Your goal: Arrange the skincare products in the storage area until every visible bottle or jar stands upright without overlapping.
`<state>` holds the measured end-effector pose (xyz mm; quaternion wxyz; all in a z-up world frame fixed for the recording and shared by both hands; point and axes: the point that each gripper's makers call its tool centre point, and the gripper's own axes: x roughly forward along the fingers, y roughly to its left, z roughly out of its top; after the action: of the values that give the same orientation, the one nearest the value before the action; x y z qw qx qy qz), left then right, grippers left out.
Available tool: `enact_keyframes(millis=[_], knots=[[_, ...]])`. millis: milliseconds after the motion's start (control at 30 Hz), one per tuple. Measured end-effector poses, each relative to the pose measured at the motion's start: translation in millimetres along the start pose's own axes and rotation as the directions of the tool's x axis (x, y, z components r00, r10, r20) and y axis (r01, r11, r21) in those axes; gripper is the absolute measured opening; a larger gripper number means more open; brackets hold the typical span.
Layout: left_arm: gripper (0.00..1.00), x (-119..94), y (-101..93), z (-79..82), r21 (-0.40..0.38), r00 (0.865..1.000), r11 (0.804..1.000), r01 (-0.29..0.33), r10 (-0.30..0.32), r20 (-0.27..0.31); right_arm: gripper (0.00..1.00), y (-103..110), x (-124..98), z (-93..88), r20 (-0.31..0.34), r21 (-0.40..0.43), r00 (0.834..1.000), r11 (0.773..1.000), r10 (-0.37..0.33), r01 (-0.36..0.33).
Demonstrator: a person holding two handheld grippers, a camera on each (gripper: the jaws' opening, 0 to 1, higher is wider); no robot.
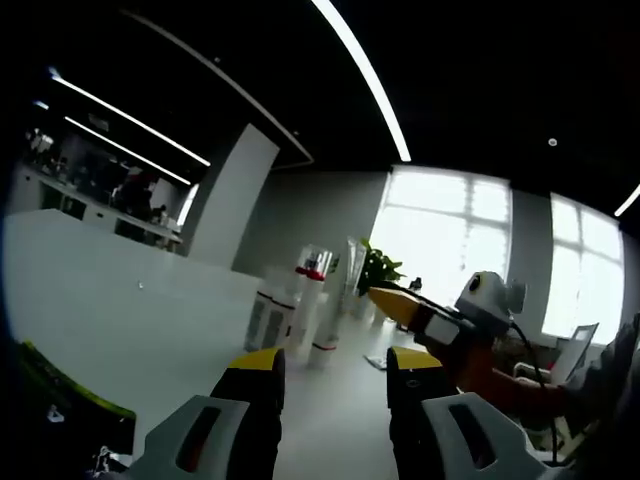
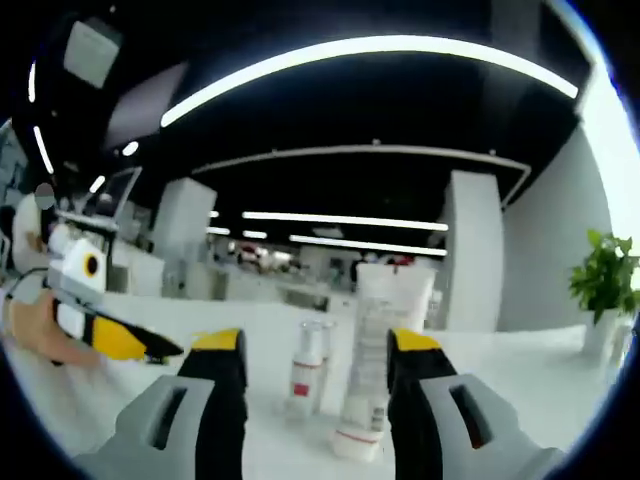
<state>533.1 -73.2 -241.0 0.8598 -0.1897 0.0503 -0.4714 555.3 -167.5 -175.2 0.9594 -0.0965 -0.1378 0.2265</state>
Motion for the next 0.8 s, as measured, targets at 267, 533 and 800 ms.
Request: enact_keyframes(millis=[267,533,800], knots=[[0.41,-1.3,0.6,1.1,-0.008,1.000,1.000,-0.013,0.013,0.011,0.53,33.7,16.0,-53.1,-0.189,0.062,0.975,0.992,0.119,-0.110],[0.41,-2.3,9.5,5.4,-0.032,0.999,0.999,-0.040,0.041,0.030,0.46,35.5,25.5,-88.1,-0.338,0.148,0.936,0.988,0.097,-0.049],[0.41,-4.0,22.3,11.9,-0.078,0.995,0.994,-0.073,0.078,0.062,0.40,19.4,39.5,-103.2,-0.392,0.184,0.920,0.980,0.001,0.078]])
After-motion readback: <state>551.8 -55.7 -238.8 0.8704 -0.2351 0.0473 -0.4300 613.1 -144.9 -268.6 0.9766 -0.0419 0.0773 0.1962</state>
